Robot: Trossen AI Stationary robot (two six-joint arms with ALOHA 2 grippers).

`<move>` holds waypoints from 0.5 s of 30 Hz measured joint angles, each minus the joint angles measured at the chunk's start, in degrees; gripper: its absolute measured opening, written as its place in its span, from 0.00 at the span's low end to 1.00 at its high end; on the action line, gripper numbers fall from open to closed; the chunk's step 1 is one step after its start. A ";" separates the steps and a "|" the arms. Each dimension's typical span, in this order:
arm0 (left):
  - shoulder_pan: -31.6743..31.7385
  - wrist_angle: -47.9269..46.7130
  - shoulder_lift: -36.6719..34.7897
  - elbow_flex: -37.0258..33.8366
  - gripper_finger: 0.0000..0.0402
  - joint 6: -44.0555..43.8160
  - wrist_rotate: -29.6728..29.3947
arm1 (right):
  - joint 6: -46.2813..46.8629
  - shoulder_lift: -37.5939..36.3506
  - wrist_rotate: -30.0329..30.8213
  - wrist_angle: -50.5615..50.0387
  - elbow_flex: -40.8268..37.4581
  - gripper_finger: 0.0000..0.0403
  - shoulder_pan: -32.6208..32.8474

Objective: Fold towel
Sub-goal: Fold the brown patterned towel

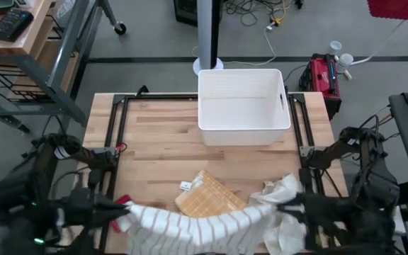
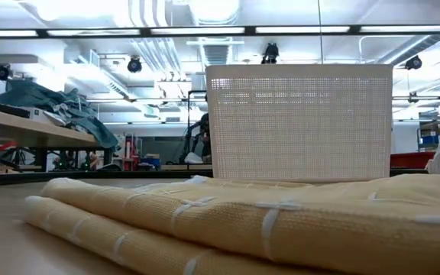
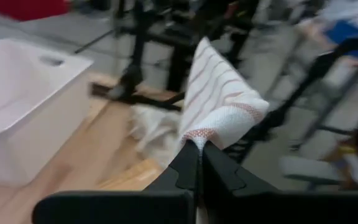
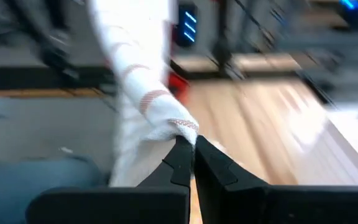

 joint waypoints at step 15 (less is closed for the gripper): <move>13.28 -6.30 -8.71 -30.50 0.00 -34.66 16.43 | 10.65 0.74 -3.98 -16.41 -6.45 0.00 -10.08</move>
